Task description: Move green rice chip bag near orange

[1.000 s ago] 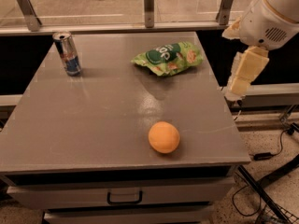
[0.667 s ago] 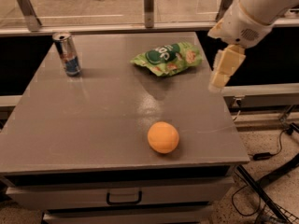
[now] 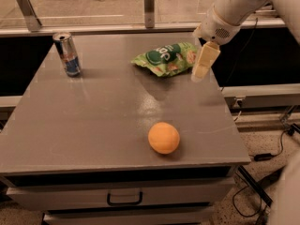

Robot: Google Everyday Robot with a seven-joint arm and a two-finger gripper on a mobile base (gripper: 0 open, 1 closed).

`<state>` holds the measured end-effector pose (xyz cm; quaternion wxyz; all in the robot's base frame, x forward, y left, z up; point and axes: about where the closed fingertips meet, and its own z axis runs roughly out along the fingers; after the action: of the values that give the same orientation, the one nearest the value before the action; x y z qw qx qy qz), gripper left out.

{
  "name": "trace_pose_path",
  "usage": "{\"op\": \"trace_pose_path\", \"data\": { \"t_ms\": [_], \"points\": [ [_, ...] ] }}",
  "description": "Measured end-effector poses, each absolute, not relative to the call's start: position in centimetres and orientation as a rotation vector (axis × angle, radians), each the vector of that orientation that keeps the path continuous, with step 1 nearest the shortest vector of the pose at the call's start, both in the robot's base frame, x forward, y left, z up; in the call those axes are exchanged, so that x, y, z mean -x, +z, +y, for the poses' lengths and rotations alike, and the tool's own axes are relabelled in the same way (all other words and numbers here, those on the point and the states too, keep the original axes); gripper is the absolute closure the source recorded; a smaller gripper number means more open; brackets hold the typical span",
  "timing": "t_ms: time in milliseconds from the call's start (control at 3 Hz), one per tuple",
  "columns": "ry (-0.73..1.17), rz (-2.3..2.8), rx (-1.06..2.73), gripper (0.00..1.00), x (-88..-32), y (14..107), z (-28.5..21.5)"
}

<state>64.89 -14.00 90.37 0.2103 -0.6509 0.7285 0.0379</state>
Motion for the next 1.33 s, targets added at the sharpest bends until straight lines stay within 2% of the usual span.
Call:
{"op": "trace_pose_path", "data": {
  "t_ms": [1000, 1333],
  "points": [
    [0.119, 2.053, 1.841, 0.02, -71.7, 86.8, -12.3],
    [0.108, 2.061, 1.850, 0.24, -72.3, 86.4, -12.1]
  ]
}}
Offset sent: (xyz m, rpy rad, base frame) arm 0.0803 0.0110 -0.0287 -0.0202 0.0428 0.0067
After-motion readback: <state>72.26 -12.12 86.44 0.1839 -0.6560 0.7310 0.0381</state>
